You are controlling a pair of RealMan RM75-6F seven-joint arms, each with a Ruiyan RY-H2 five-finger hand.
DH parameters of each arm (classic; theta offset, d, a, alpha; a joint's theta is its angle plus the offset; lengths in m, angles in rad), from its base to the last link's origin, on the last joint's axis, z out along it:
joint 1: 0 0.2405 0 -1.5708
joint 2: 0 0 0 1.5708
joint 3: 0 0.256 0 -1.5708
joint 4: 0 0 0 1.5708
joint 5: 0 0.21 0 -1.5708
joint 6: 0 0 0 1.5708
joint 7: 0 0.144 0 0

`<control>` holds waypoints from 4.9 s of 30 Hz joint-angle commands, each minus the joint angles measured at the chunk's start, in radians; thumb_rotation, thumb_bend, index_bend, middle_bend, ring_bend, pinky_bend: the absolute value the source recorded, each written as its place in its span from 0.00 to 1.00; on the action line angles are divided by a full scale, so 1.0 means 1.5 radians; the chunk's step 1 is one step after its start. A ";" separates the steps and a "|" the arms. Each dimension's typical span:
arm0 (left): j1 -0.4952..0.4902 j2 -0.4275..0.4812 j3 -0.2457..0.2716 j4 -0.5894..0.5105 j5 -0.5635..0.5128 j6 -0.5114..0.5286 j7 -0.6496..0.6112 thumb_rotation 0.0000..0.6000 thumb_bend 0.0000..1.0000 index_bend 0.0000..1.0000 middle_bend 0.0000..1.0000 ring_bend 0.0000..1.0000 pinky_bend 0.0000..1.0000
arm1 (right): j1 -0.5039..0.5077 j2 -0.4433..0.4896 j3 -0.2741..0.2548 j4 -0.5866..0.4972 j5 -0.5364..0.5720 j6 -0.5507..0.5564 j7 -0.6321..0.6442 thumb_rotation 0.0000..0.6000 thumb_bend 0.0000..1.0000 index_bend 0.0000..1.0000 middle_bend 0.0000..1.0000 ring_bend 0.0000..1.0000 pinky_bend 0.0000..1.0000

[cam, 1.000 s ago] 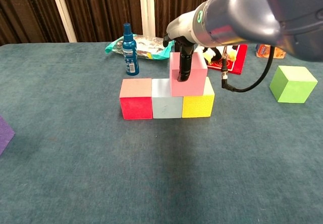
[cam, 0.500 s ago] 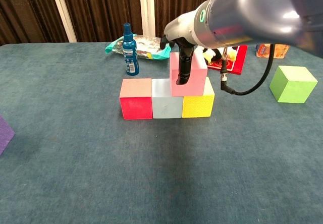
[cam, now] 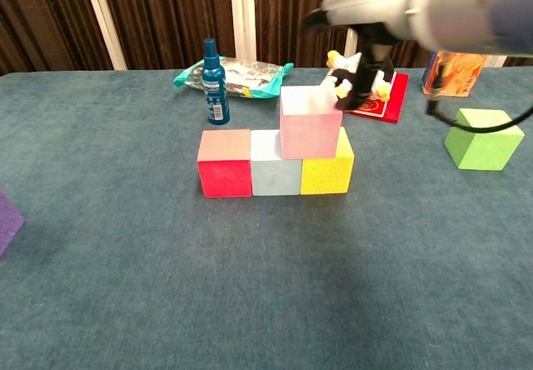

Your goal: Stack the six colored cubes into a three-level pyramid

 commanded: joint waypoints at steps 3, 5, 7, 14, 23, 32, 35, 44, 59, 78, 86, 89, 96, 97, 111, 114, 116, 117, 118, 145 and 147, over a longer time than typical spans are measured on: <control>-0.001 -0.007 0.003 0.001 0.000 0.000 0.012 1.00 0.14 0.00 0.05 0.04 0.09 | -0.136 0.082 -0.108 -0.029 -0.163 0.033 0.136 1.00 0.32 0.00 0.00 0.00 0.00; -0.002 -0.011 0.006 0.003 0.000 -0.001 0.019 1.00 0.14 0.00 0.05 0.04 0.09 | -0.176 0.098 -0.139 -0.016 -0.210 0.031 0.183 1.00 0.32 0.00 0.00 0.00 0.00; -0.004 -0.016 0.008 0.004 0.001 -0.002 0.025 1.00 0.14 0.00 0.05 0.04 0.09 | -0.207 0.109 -0.161 -0.002 -0.247 0.027 0.222 1.00 0.32 0.00 0.00 0.00 0.00; -0.009 -0.039 0.016 0.008 -0.002 -0.004 0.059 1.00 0.10 0.00 0.05 0.04 0.09 | -0.309 0.144 -0.205 0.062 -0.362 0.026 0.362 1.00 0.32 0.00 0.00 0.00 0.00; -0.009 -0.064 0.041 0.006 -0.021 -0.020 0.103 1.00 0.08 0.00 0.06 0.04 0.09 | -0.367 0.150 -0.198 0.126 -0.417 0.005 0.432 1.00 0.32 0.00 0.00 0.00 0.00; -0.015 -0.072 0.082 -0.007 -0.045 -0.062 0.170 1.00 0.08 0.00 0.23 0.07 0.11 | -0.390 0.158 -0.163 0.133 -0.431 -0.027 0.467 1.00 0.32 0.00 0.00 0.00 0.00; -0.015 -0.062 0.097 -0.002 -0.046 -0.074 0.192 1.00 0.08 0.00 0.23 0.07 0.11 | -0.395 0.159 -0.156 0.134 -0.432 -0.038 0.472 1.00 0.32 0.00 0.00 0.00 0.00; -0.018 -0.065 0.131 0.046 -0.049 -0.102 0.243 1.00 0.09 0.00 0.20 0.07 0.11 | -0.411 0.160 -0.135 0.133 -0.444 -0.059 0.476 1.00 0.32 0.00 0.00 0.00 0.00; -0.045 -0.125 0.143 0.132 -0.053 -0.145 0.285 1.00 0.09 0.01 0.23 0.07 0.11 | -0.435 0.156 -0.108 0.130 -0.459 -0.078 0.469 1.00 0.32 0.00 0.00 0.00 0.00; -0.052 -0.134 0.147 0.153 -0.066 -0.159 0.284 1.00 0.13 0.01 0.28 0.07 0.11 | -0.455 0.151 -0.089 0.122 -0.477 -0.089 0.456 1.00 0.32 0.00 0.00 0.00 0.00; -0.056 -0.142 0.146 0.157 -0.066 -0.161 0.281 1.00 0.27 0.03 0.30 0.07 0.11 | -0.461 0.151 -0.084 0.118 -0.482 -0.096 0.456 1.00 0.32 0.00 0.00 0.00 0.00; -0.056 -0.142 0.145 0.156 -0.063 -0.159 0.279 1.00 0.28 0.04 0.31 0.07 0.11 | -0.463 0.152 -0.081 0.117 -0.483 -0.098 0.456 1.00 0.32 0.00 0.00 0.00 0.00; -0.058 -0.130 0.139 0.139 -0.049 -0.148 0.271 1.00 0.28 0.04 0.32 0.07 0.11 | -0.467 0.152 -0.078 0.115 -0.486 -0.102 0.455 1.00 0.32 0.00 0.00 0.00 0.00; -0.059 -0.126 0.137 0.134 -0.046 -0.145 0.270 1.00 0.28 0.04 0.32 0.07 0.11 | -0.467 0.151 -0.077 0.115 -0.487 -0.102 0.455 1.00 0.32 0.00 0.00 0.00 0.00; -0.112 -0.055 0.067 0.031 -0.047 -0.143 0.271 1.00 0.28 0.04 0.32 0.07 0.11 | -0.473 0.154 -0.067 0.114 -0.491 -0.109 0.459 1.00 0.32 0.00 0.00 0.00 0.00; -0.142 -0.052 0.044 0.018 -0.071 -0.161 0.287 1.00 0.28 0.04 0.32 0.07 0.11 | -0.475 0.156 -0.064 0.113 -0.491 -0.111 0.464 1.00 0.32 0.00 0.00 0.00 0.00; -0.166 -0.055 0.028 0.012 -0.092 -0.173 0.303 1.00 0.28 0.04 0.32 0.07 0.11 | -0.475 0.158 -0.063 0.113 -0.491 -0.113 0.465 1.00 0.32 0.00 0.00 0.00 0.00; -0.178 -0.059 0.021 0.010 -0.106 -0.179 0.309 1.00 0.28 0.04 0.32 0.07 0.11 | -0.476 0.159 -0.062 0.113 -0.491 -0.114 0.466 1.00 0.32 0.00 0.00 0.00 0.00; -0.190 -0.064 0.012 0.009 -0.122 -0.185 0.314 1.00 0.28 0.04 0.32 0.07 0.11 | -0.476 0.159 -0.062 0.113 -0.491 -0.115 0.467 1.00 0.32 0.00 0.00 0.00 0.00; -0.454 -0.215 -0.044 -0.011 -0.485 -0.135 0.542 1.00 0.28 0.04 0.32 0.08 0.11 | -0.477 0.159 -0.061 0.116 -0.492 -0.154 0.495 1.00 0.32 0.00 0.00 0.00 0.00; -0.473 -0.226 -0.048 -0.017 -0.524 -0.115 0.559 1.00 0.28 0.04 0.32 0.08 0.11 | -0.477 0.159 -0.060 0.116 -0.491 -0.155 0.497 1.00 0.32 0.00 0.00 0.00 0.00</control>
